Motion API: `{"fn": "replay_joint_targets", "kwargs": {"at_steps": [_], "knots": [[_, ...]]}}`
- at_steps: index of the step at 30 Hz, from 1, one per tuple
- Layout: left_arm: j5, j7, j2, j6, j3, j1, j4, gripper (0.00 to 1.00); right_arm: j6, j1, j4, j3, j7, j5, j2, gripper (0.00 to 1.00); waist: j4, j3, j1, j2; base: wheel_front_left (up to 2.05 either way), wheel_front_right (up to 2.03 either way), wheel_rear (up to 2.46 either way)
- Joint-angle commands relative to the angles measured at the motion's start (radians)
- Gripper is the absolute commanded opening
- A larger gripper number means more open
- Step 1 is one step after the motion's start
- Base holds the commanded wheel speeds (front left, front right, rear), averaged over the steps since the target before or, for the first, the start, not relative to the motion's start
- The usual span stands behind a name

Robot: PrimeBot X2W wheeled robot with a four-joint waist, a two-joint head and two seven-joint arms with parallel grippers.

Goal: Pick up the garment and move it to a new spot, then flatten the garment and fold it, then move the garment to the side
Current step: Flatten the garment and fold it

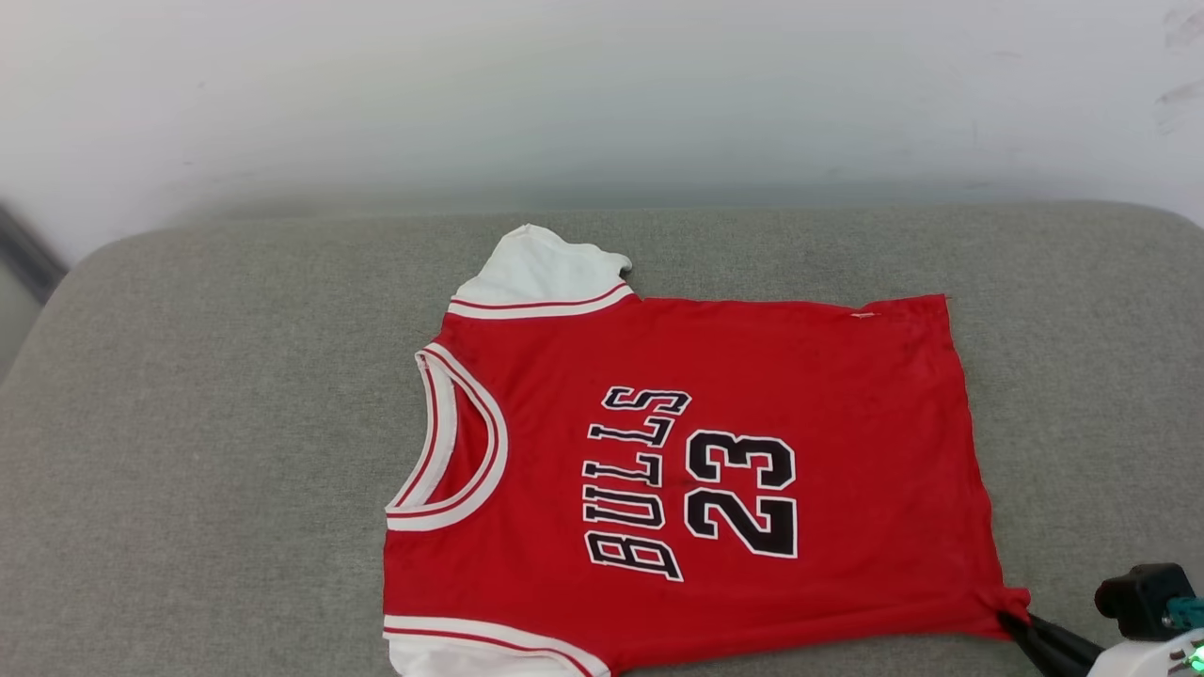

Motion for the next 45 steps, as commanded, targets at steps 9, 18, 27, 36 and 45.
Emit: {"fn": "replay_joint_targets", "kwargs": {"at_steps": [9,18,27,36,45], "knots": [[0.101,0.072,0.034,-0.081,0.031,-0.280,0.050,0.00,-0.001,-0.042,-0.108,-0.136,0.089,-0.062,0.051,0.00,-0.014,0.059,0.0002,0.0000,0.00,0.00,0.00],[0.130,0.120,0.025,-0.158,0.052,-0.468,0.139,0.00,-0.001,-0.125,-0.132,-0.185,0.152,-0.086,0.094,0.00,-0.055,0.165,0.0002,0.0000,0.00,0.00,0.00],[0.157,0.162,-0.033,-0.238,0.029,-0.609,0.332,0.00,-0.001,-0.300,-0.013,-0.097,0.179,-0.102,0.138,0.00,-0.076,0.309,0.0002,0.0000,0.00,0.00,0.00],[0.143,0.155,-0.090,-0.303,0.003,-0.631,0.485,0.60,-0.001,-0.357,0.073,-0.012,0.161,-0.057,0.141,0.02,-0.070,0.282,0.0002,0.0000,0.00,0.00,0.00],[0.145,0.199,-0.040,-0.319,0.013,-0.688,0.433,1.00,-0.001,-0.352,0.014,-0.020,0.116,-0.056,0.097,1.00,-0.040,0.182,0.0002,0.0000,0.00,0.00,0.00]]}}
